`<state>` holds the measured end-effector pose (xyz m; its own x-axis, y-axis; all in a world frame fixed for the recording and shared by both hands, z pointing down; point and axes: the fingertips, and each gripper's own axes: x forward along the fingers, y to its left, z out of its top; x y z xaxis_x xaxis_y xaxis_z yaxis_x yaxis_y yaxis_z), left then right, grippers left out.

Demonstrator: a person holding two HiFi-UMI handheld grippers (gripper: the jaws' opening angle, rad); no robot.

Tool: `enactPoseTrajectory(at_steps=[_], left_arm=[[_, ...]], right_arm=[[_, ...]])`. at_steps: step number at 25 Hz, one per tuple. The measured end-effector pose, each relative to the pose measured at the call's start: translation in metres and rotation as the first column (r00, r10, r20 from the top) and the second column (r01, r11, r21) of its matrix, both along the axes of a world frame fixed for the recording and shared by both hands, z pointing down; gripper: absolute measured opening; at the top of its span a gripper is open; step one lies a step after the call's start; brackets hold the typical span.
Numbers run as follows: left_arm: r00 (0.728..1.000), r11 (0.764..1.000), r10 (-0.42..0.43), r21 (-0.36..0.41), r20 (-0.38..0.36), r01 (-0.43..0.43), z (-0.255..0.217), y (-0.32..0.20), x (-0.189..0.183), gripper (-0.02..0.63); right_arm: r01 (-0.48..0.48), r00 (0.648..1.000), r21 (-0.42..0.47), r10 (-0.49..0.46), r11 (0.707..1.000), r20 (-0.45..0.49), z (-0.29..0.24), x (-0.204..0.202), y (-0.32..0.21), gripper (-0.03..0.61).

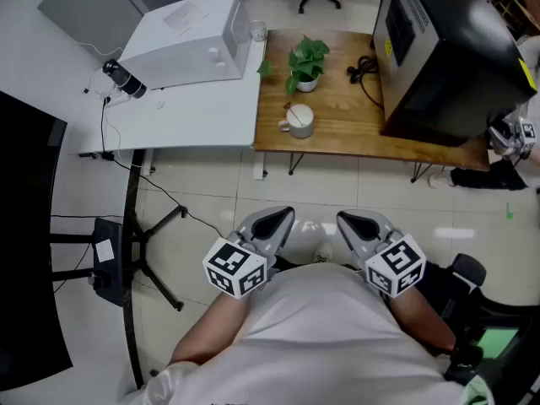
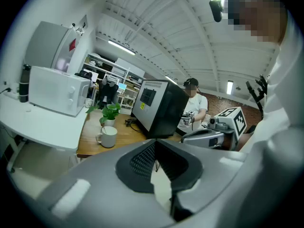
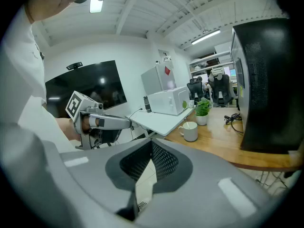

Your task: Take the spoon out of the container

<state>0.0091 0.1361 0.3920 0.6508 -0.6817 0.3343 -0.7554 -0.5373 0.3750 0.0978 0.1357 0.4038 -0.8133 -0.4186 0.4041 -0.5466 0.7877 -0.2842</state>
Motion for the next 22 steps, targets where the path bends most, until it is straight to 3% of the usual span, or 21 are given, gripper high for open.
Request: enactPoseTrajectory(at_steps=[5, 11, 22], left_arm=[[0.999, 0.999, -0.04, -0.013, 0.015, 0.041, 0.006, -0.005, -0.001, 0.005], [0.999, 0.998, -0.049, -0.048, 0.015, 0.05, 0.016, -0.017, -0.016, 0.005], [0.999, 0.999, 0.041, -0.029, -0.01, -0.041, 0.021, -0.128, -0.064, 0.005]], right_arm=[[-0.004, 1.0, -0.012, 0.004, 1.0, -0.001, 0.008, 0.013, -0.01, 0.008], [-0.005, 1.0, -0.029, 0.005, 1.0, 0.012, 0.012, -0.002, -0.025, 0.008], [-0.126, 0.991, -0.02, 0.125, 0.992, -0.037, 0.015, -0.04, -0.115, 0.008]])
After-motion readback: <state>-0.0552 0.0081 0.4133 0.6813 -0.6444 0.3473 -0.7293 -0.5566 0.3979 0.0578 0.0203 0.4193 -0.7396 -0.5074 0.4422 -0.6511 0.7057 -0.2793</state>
